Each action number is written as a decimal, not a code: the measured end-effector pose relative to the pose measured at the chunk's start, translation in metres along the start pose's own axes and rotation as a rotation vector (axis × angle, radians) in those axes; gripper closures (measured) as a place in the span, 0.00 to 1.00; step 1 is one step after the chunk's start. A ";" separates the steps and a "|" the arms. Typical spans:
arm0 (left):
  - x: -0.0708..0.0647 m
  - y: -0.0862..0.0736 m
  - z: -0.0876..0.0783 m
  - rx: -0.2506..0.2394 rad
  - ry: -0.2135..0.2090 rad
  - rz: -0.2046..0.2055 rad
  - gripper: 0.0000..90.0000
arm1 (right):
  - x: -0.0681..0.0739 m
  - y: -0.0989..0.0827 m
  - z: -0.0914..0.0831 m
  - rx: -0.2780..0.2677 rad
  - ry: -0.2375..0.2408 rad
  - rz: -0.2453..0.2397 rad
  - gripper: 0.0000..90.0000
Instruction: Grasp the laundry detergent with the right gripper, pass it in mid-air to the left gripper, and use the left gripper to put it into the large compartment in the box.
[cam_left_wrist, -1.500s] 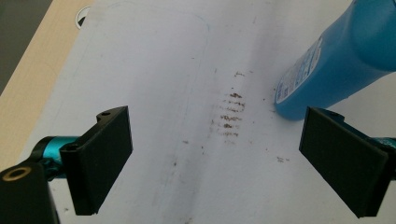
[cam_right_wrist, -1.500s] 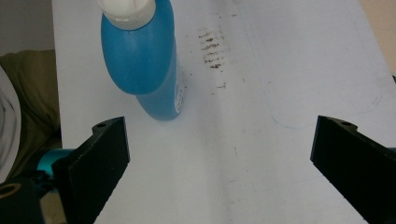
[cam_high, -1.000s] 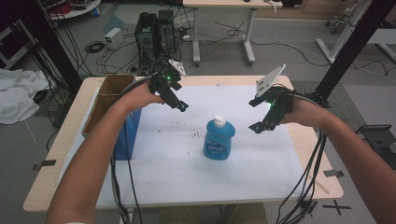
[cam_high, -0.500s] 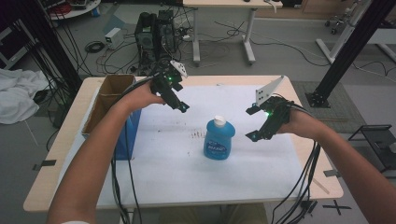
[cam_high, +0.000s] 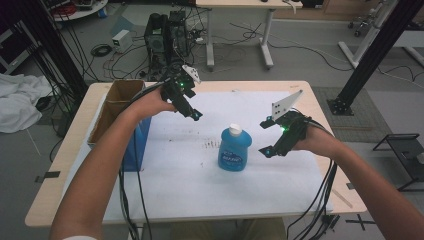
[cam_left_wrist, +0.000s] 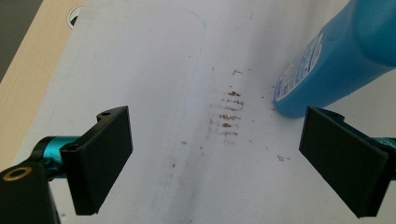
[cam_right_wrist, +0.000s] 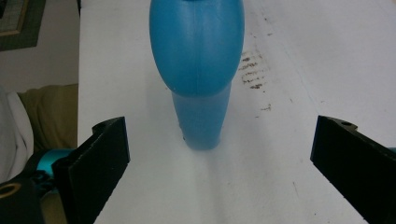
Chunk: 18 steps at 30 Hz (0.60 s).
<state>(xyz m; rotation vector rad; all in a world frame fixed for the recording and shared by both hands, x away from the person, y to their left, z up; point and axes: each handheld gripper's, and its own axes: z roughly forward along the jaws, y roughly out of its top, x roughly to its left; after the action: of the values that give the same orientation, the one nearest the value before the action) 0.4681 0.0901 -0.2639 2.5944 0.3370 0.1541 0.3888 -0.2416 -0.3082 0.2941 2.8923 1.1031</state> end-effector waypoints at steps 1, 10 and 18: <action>0.000 0.000 0.000 -0.002 0.001 0.004 0.11 | 0.000 -0.001 0.001 -0.002 0.000 0.004 0.04; -0.001 0.000 0.002 -0.012 0.002 -0.010 0.11 | 0.001 -0.007 0.009 -0.039 0.006 0.008 0.04; 0.000 0.000 0.002 0.006 -0.003 0.002 0.11 | 0.000 -0.011 0.017 -0.074 0.019 0.011 0.04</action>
<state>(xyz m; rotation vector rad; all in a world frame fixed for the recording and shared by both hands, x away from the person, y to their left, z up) 0.4683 0.0891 -0.2656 2.6011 0.3346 0.1501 0.3887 -0.2381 -0.3282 0.2990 2.8614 1.2173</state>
